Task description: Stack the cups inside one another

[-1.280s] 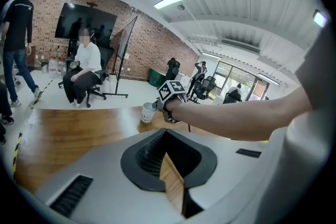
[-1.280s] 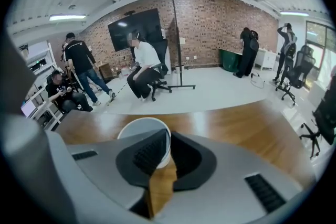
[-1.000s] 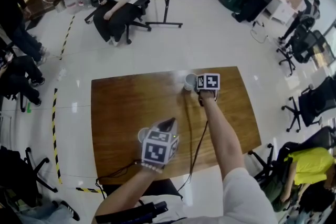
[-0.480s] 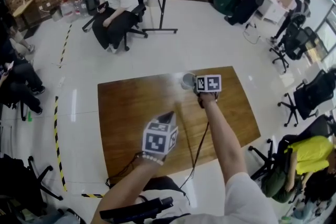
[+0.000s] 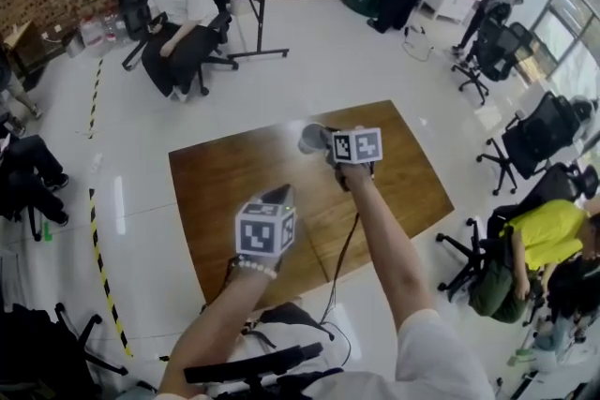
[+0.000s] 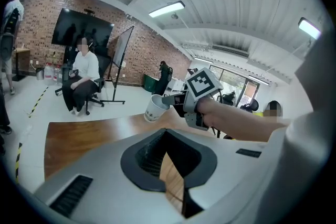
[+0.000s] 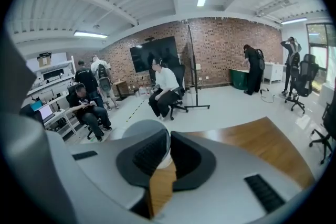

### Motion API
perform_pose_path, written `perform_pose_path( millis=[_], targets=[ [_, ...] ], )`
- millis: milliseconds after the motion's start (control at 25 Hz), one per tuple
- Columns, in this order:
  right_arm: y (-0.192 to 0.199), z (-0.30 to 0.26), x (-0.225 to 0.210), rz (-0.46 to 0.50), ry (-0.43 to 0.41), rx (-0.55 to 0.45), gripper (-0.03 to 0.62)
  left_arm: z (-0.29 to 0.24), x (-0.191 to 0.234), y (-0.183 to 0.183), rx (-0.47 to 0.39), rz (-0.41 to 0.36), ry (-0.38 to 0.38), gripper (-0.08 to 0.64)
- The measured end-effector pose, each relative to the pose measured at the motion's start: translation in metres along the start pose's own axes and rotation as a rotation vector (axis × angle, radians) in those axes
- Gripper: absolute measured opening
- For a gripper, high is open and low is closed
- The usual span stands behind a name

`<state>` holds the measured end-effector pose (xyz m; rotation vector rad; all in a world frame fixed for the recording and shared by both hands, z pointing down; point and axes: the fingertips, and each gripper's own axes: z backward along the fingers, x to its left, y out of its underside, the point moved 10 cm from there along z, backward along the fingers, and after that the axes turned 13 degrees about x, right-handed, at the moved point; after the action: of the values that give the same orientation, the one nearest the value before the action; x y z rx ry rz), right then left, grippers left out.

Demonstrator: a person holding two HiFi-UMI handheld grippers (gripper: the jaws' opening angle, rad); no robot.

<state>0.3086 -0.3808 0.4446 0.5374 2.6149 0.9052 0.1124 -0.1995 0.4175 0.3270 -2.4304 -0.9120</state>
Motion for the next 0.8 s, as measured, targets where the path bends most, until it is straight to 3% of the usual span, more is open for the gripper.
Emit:
perform_pose_path(
  millis=[320, 800],
  targets=[
    [0.026, 0.029, 0.053, -0.046, -0.071, -0.005, 0.025, 0.027, 0.044, 0.023, 0.026, 0.025, 0.028, -0.002],
    [0.086, 0.038, 0.107, -0.070, -0.090, 0.084, 0.025, 0.040, 0.060, 0.053, 0.073, -0.010, 0.060, -0.003]
  ],
)
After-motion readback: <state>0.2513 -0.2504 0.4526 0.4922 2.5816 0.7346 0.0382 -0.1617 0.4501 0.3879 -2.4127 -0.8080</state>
